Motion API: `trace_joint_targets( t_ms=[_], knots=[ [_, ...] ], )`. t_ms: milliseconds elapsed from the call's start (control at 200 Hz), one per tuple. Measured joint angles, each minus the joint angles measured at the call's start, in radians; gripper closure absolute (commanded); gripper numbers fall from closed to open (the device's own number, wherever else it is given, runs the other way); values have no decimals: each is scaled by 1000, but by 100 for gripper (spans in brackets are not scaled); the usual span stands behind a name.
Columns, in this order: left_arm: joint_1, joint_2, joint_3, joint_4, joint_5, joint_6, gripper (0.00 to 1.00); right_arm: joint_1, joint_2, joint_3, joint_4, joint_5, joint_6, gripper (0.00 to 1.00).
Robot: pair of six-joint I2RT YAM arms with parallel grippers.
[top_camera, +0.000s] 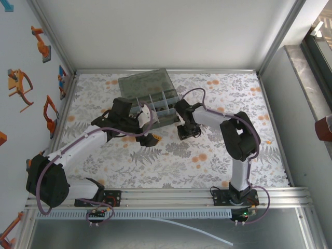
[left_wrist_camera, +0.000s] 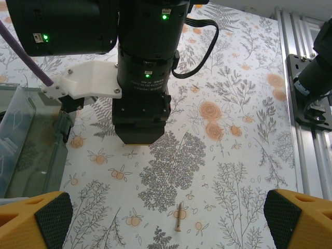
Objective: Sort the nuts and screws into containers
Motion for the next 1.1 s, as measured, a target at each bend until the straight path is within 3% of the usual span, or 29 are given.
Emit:
trace_joint_targets(
  t_ms=[606, 696, 956, 1102],
  knots=[
    [-13, 0, 0, 0, 0, 0, 3, 0, -127, -81, -10, 3, 76, 57],
    [-13, -1, 0, 0, 0, 2, 3, 6, -130, -81, -9, -14, 66, 51],
    [3, -37, 18, -138, -18, 88, 3, 186, -174, -122, 73, -97, -40, 50],
    [21, -120, 36, -277, -65, 111, 3, 221, -173, -156, 141, -146, -112, 50]
  ],
)
